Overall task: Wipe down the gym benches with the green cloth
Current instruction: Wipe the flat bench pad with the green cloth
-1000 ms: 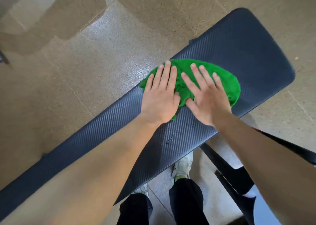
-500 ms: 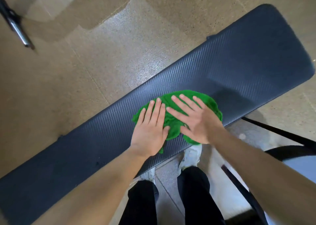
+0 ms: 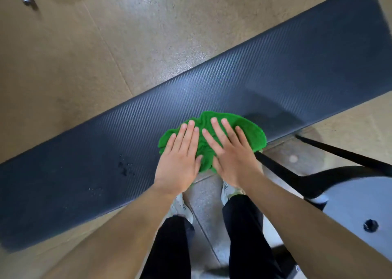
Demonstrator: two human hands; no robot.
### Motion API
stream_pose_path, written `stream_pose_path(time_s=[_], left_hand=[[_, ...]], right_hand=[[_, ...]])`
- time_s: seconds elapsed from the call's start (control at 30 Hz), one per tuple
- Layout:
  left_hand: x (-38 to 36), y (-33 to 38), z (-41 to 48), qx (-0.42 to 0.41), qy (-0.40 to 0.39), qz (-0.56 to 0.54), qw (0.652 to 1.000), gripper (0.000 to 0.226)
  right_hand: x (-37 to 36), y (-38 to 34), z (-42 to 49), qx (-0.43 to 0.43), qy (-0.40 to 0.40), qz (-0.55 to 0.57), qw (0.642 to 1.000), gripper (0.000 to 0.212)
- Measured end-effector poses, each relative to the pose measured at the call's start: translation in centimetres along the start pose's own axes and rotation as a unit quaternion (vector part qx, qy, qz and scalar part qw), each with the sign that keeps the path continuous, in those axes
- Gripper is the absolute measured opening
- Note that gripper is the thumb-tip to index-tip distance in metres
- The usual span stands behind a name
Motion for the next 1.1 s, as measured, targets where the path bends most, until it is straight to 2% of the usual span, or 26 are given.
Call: stream_pose_path(time_s=[0.1, 0.27, 0.37, 0.57, 0.63, 0.8, 0.87, 0.97, 1.1], left_hand=[[1.5, -0.9, 3.8, 0.023, 0.033, -0.012, 0.999, 0.072], [5.7, -2.2, 11.5, 0.179, 0.123, -0.091, 0.972, 0.069], [4.6, -1.0, 8.9, 0.172, 0.143, -0.102, 0.969, 0.067], [-1.5, -1.1, -4.4, 0.206, 0.071, -0.123, 0.968, 0.073], [-2.0, -4.7, -7.0, 0.286, 0.083, -0.124, 0.947, 0.073], [0.5, -12.8, -4.5, 0.425, 0.105, -0.161, 0.885, 0.072], [0.7, -14.1, -4.3, 0.439, 0.108, -0.184, 0.873, 0.072], [-0.3, -10.0, -5.7, 0.432, 0.132, -0.198, 0.870, 0.074], [-2.5, -5.3, -6.7, 0.423, 0.147, -0.255, 0.857, 0.079]], right_hand=[[2.3, 2.5, 4.3, 0.039, 0.021, -0.030, 0.999, 0.073], [7.1, 8.2, 12.2, -0.040, 0.081, -0.049, 0.995, 0.070], [6.0, 6.1, 9.7, -0.052, 0.097, -0.040, 0.993, 0.072], [0.9, -2.9, 2.1, 0.150, 0.026, -0.095, 0.984, 0.075], [1.3, -6.9, 3.8, 0.232, 0.024, -0.121, 0.965, 0.073], [6.1, -11.2, 13.0, 0.239, 0.070, -0.131, 0.960, 0.069], [6.7, -13.2, 14.4, 0.235, 0.078, -0.136, 0.959, 0.069], [5.5, -12.3, 11.6, 0.283, 0.062, -0.184, 0.939, 0.067], [4.0, -10.4, 8.4, 0.341, 0.002, -0.240, 0.909, 0.070]])
Point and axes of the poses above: each hand's wrist, its own z-axis towards the middle knuckle, its own x-axis out of the back of the hand, y = z × x, the point moved 10 cm from there along z, towards the middle knuckle, and after that the axes turned 7 degrees about -z, right-handed, at the moved point
